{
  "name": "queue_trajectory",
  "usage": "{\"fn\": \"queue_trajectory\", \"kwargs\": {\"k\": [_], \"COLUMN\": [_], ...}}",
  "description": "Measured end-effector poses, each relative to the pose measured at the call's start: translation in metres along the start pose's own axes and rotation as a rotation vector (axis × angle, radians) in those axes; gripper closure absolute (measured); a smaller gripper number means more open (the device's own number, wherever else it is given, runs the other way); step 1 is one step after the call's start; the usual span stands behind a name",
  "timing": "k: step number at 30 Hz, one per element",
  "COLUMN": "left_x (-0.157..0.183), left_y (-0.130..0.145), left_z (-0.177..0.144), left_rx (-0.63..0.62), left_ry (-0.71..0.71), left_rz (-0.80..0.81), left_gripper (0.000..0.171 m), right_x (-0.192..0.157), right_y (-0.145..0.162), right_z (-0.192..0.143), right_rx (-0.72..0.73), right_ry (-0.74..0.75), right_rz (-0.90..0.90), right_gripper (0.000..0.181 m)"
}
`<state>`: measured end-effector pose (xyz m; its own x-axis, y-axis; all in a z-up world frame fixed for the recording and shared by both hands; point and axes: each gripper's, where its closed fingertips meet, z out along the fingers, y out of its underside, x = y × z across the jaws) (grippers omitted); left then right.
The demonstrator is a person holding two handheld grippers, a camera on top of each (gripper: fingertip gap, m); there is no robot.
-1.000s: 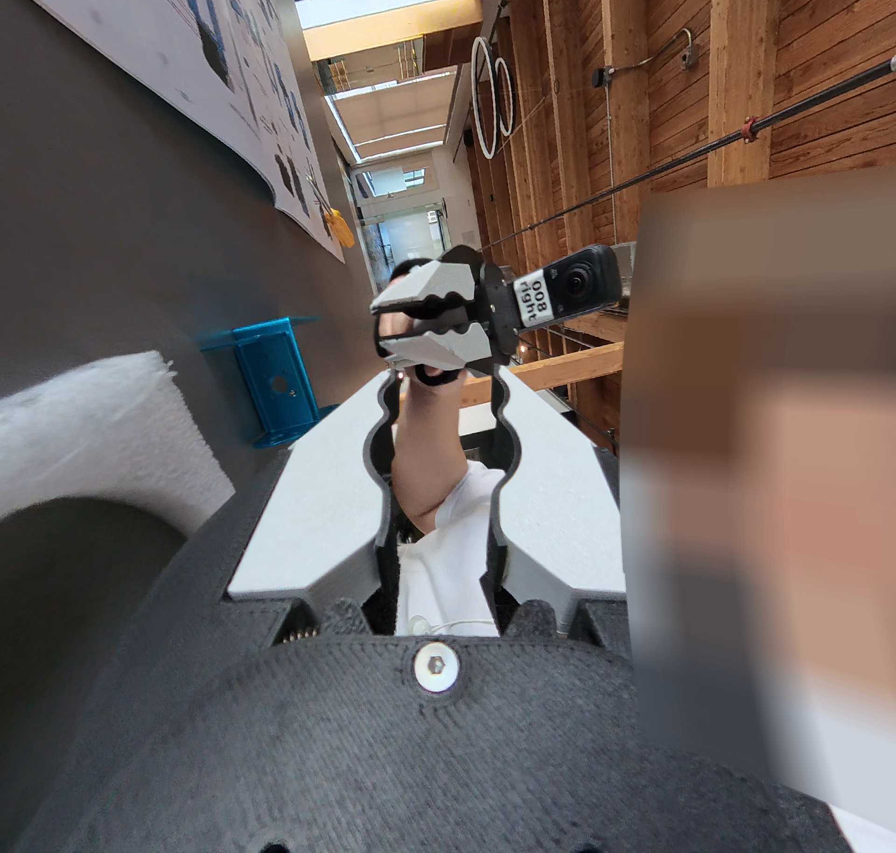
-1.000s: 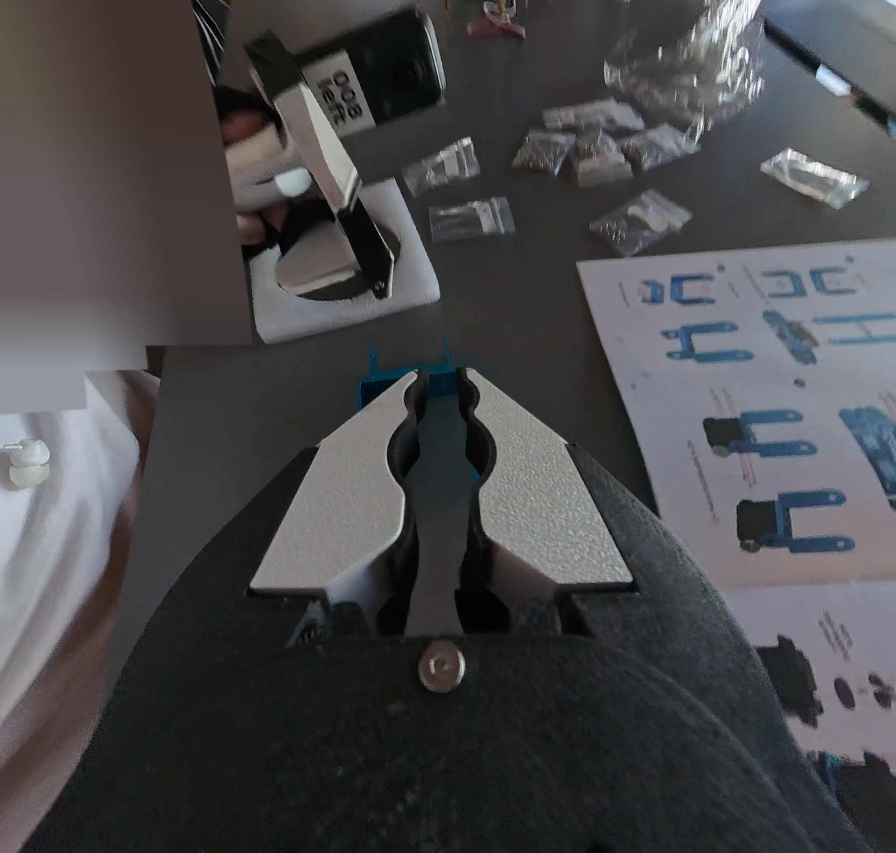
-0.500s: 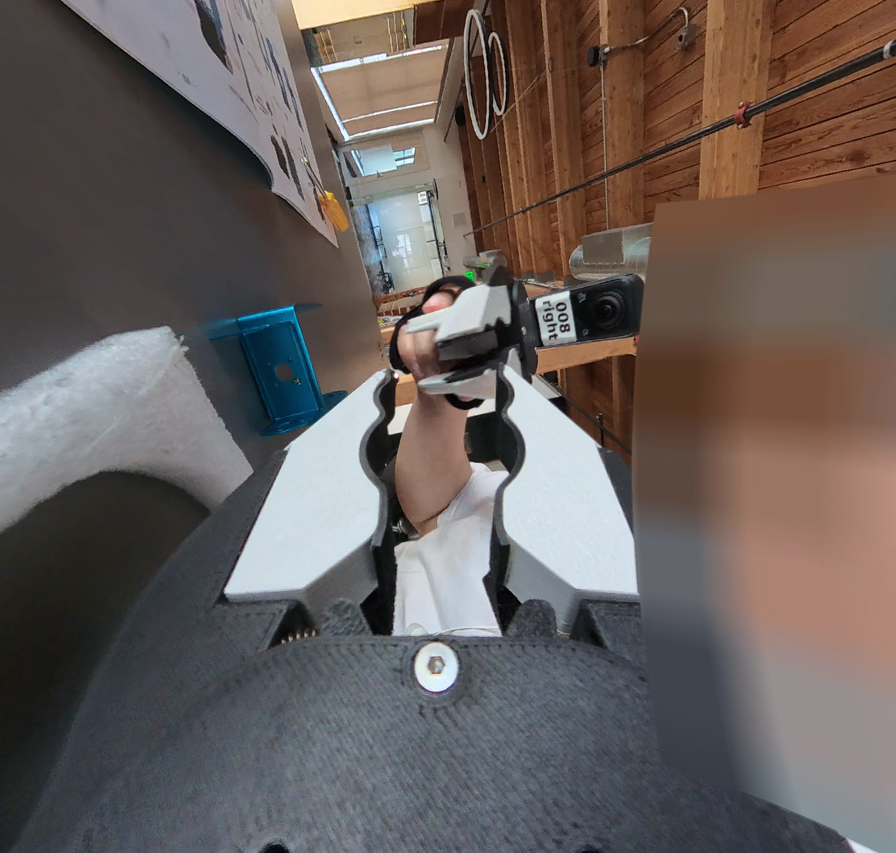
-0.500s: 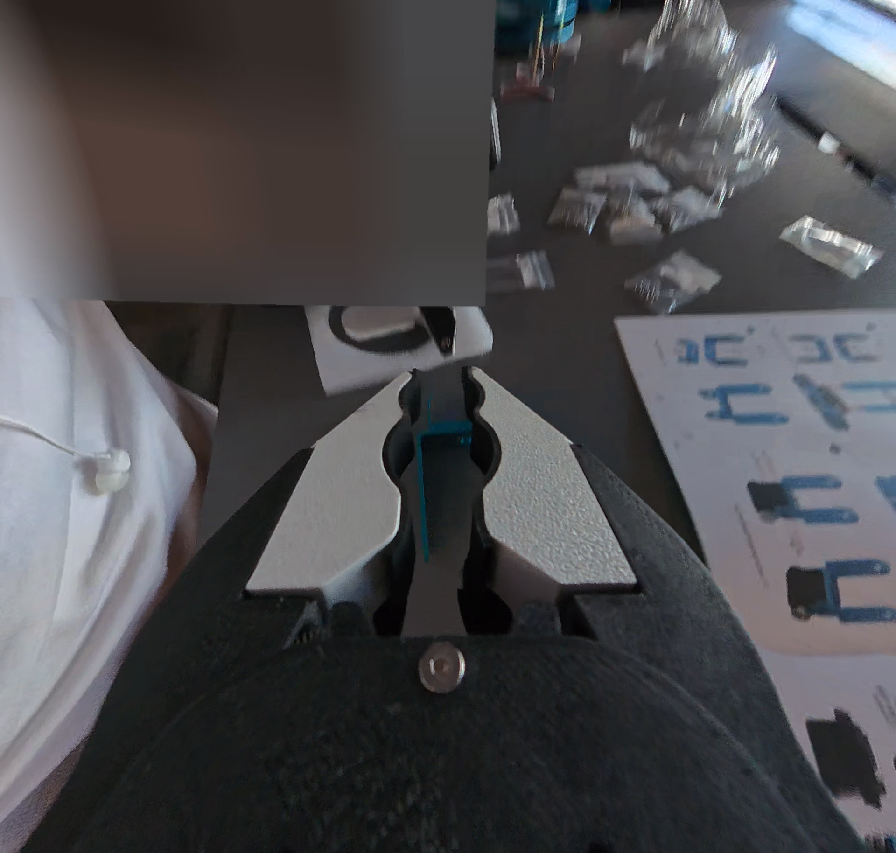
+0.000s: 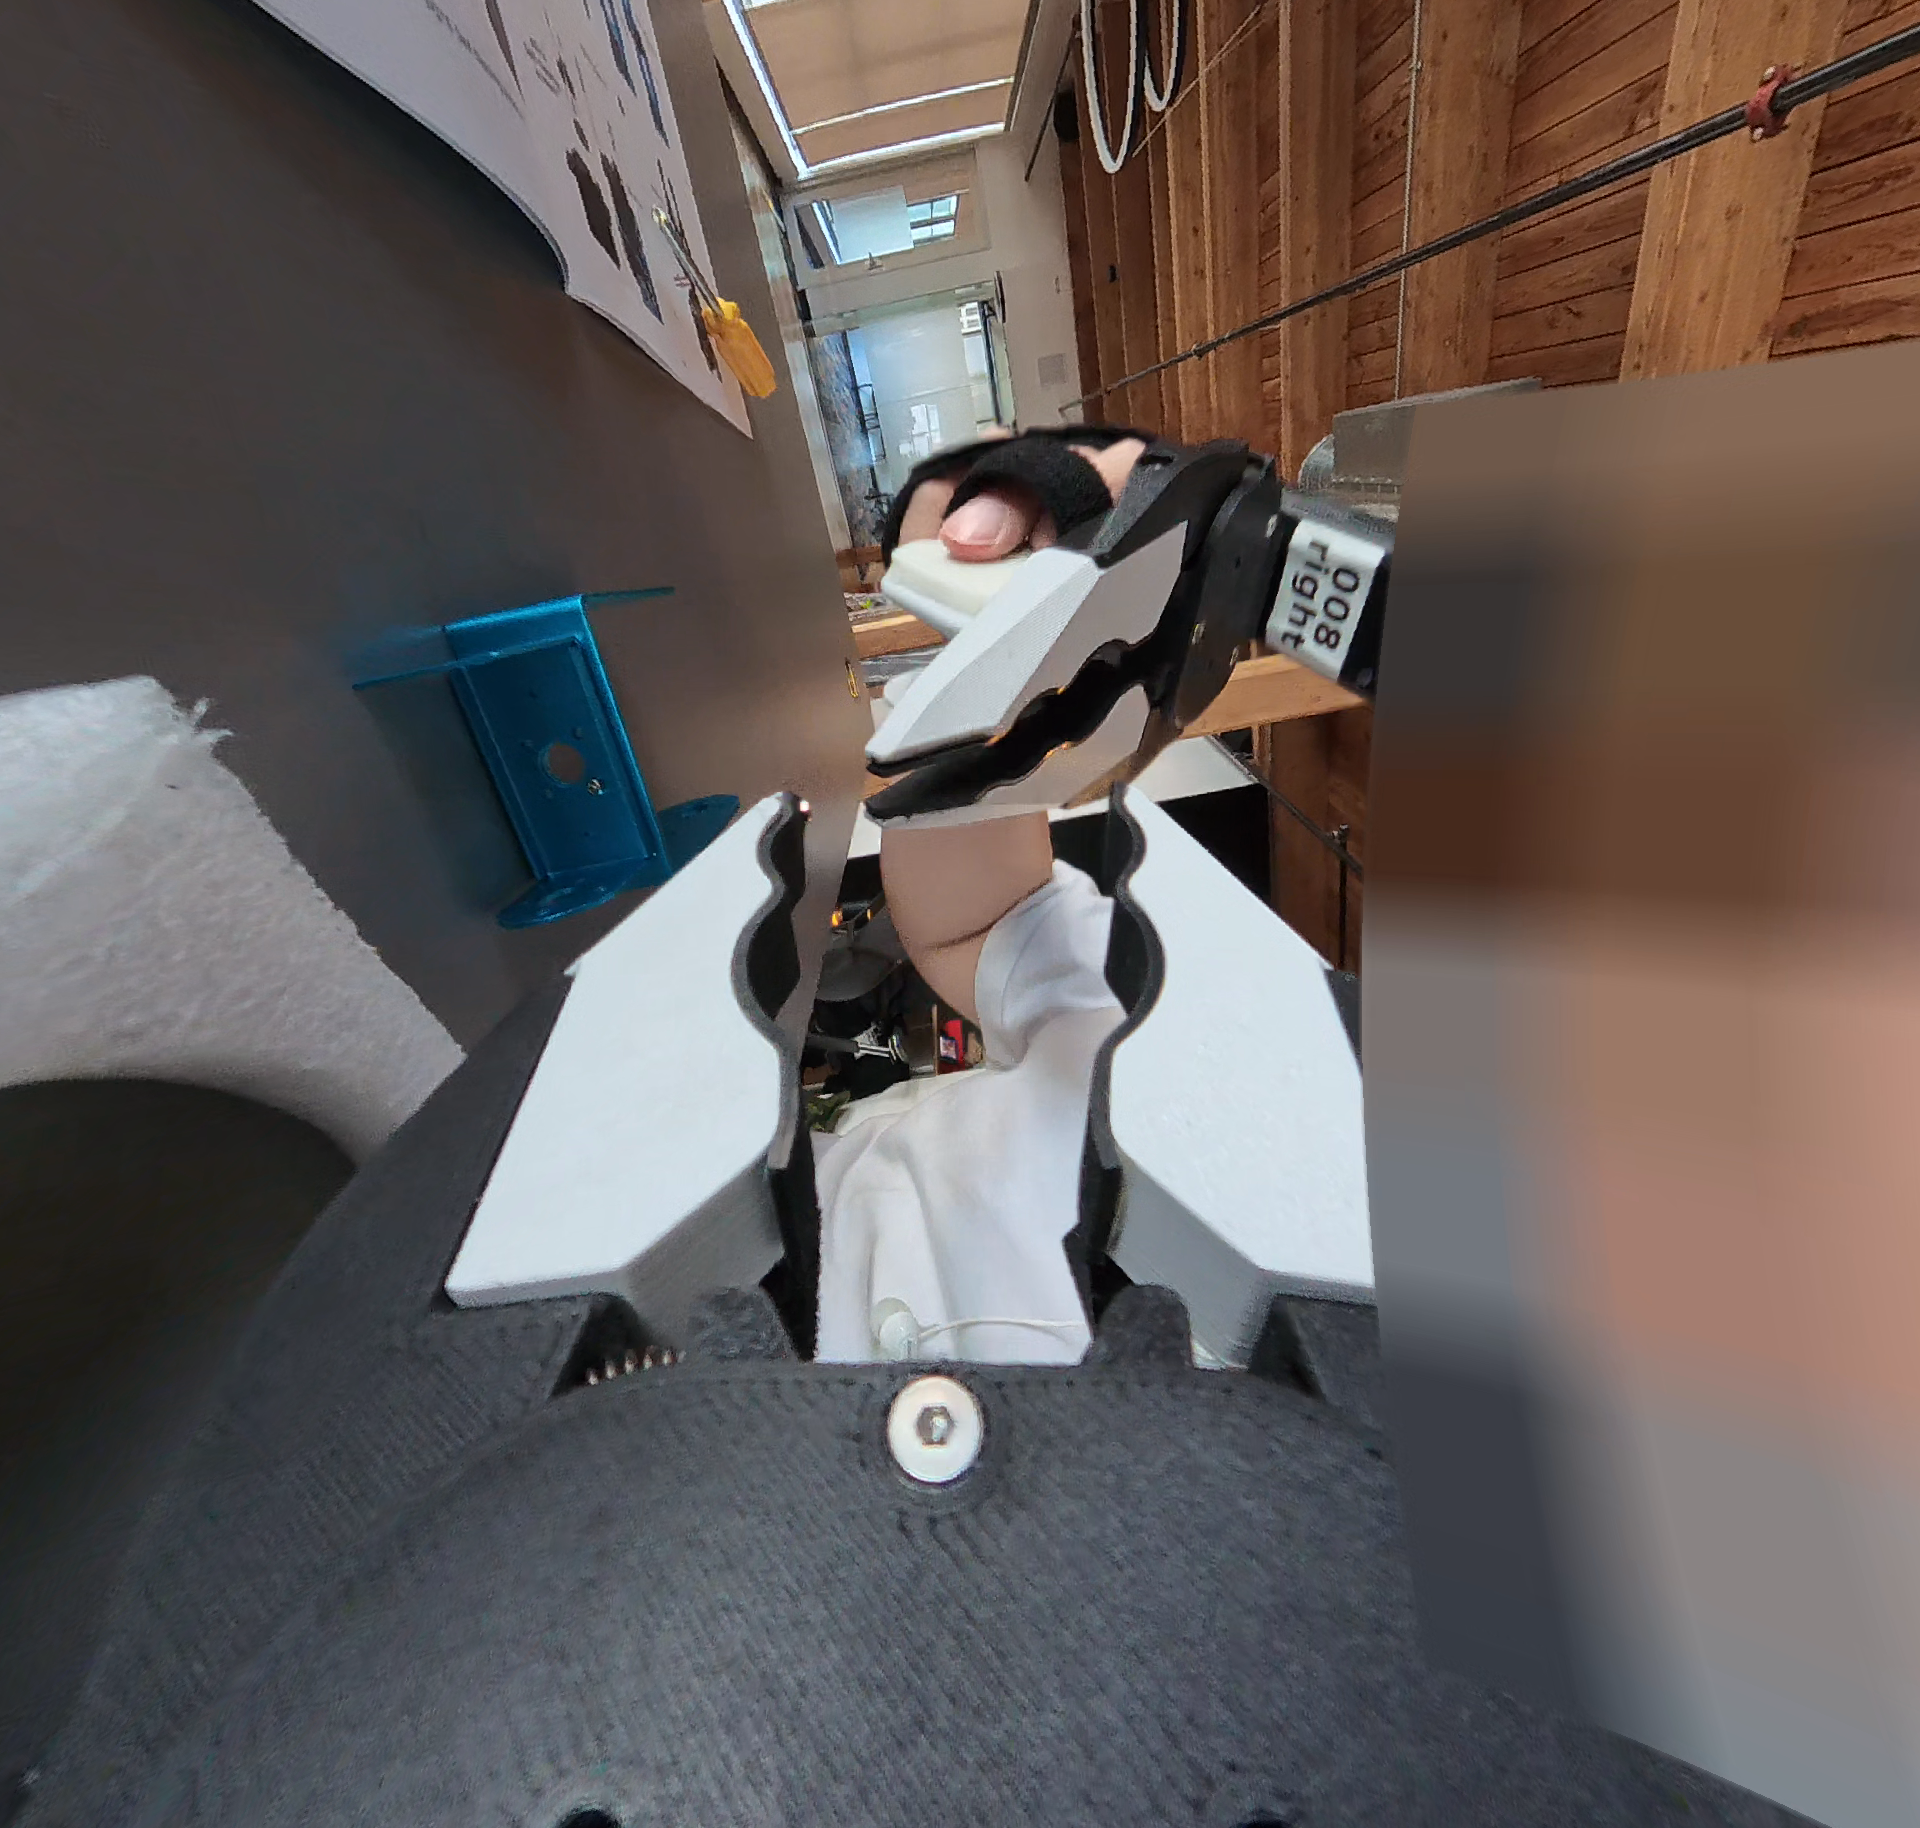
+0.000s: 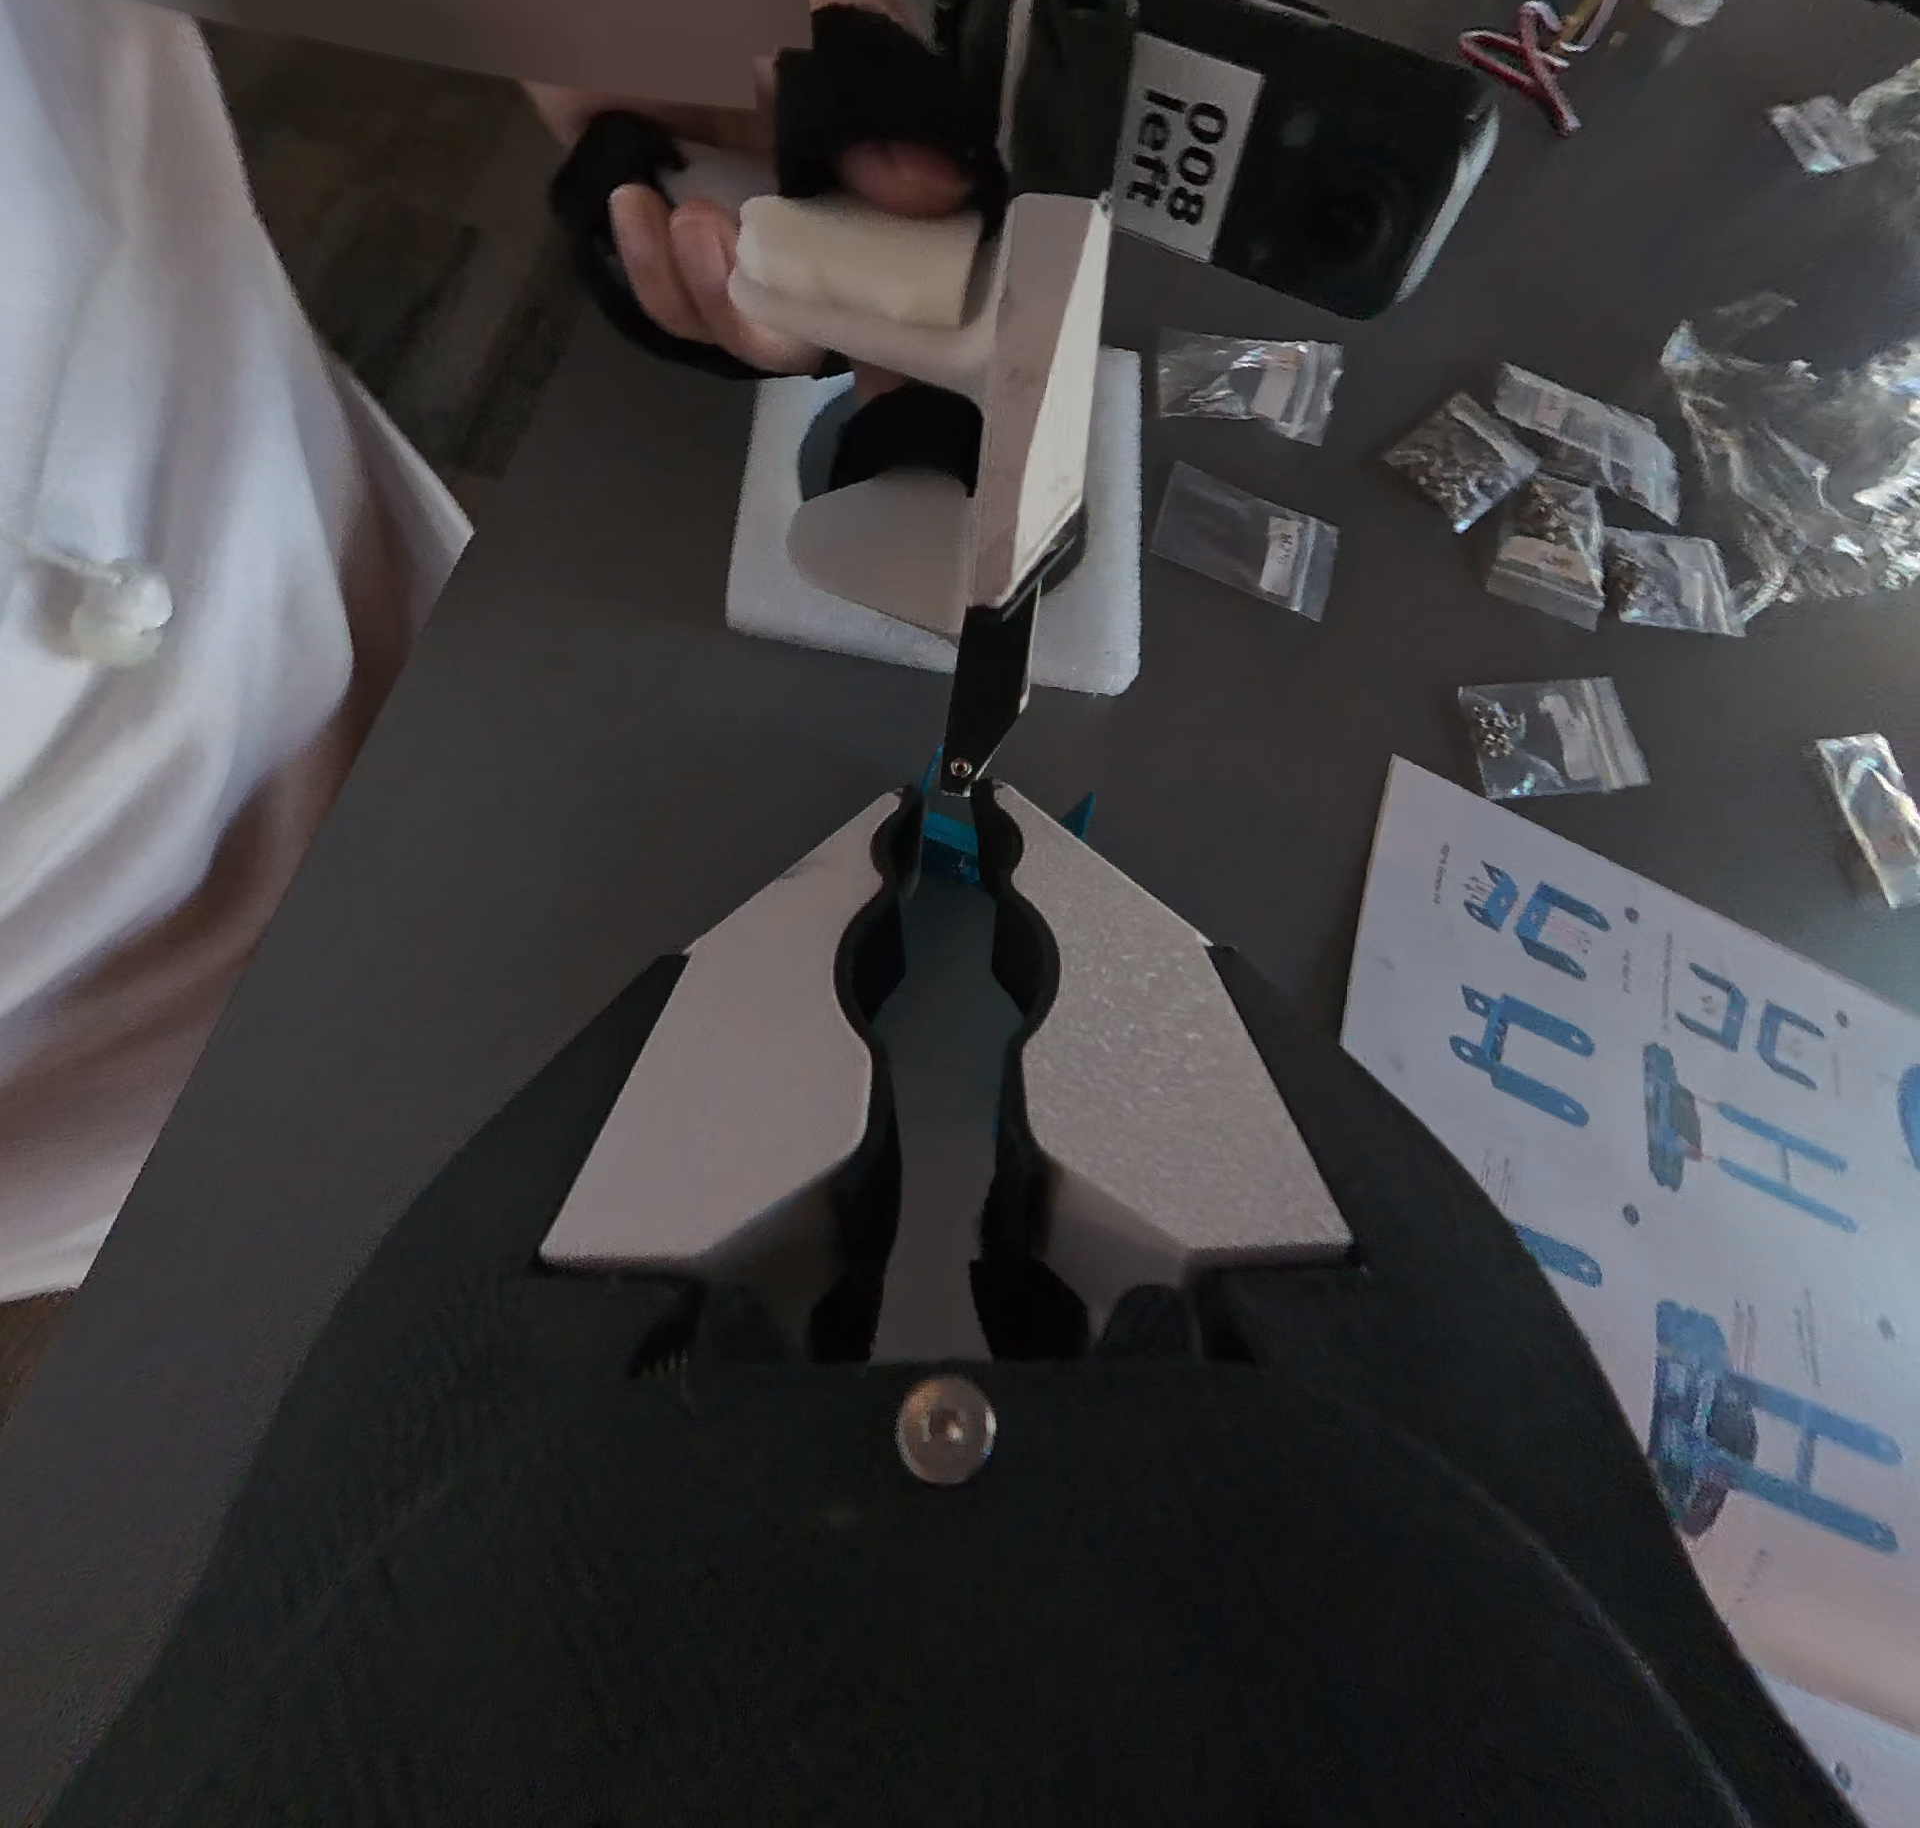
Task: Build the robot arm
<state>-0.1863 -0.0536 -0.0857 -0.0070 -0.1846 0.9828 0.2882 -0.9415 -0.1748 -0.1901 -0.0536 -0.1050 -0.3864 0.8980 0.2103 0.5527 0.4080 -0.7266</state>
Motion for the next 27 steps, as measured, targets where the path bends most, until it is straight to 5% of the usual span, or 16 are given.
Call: {"fn": "queue_trajectory", "kwargs": {"k": [9, 27], "left_x": [0.003, 0.005], "left_y": [0.008, 0.009], "left_z": [0.004, 0.006], "left_rx": [-0.030, -0.031], "left_ry": [0.020, 0.016], "left_rz": [-0.024, -0.023], "left_gripper": [0.098, 0.097], "right_x": [-0.008, -0.011], "right_y": [0.003, 0.006], "right_z": [0.005, 0.013], "right_rx": [-0.082, -0.144], "right_ry": [-0.210, -0.238], "right_rz": [-0.115, -0.102], "right_gripper": [0.172, 0.177]}}
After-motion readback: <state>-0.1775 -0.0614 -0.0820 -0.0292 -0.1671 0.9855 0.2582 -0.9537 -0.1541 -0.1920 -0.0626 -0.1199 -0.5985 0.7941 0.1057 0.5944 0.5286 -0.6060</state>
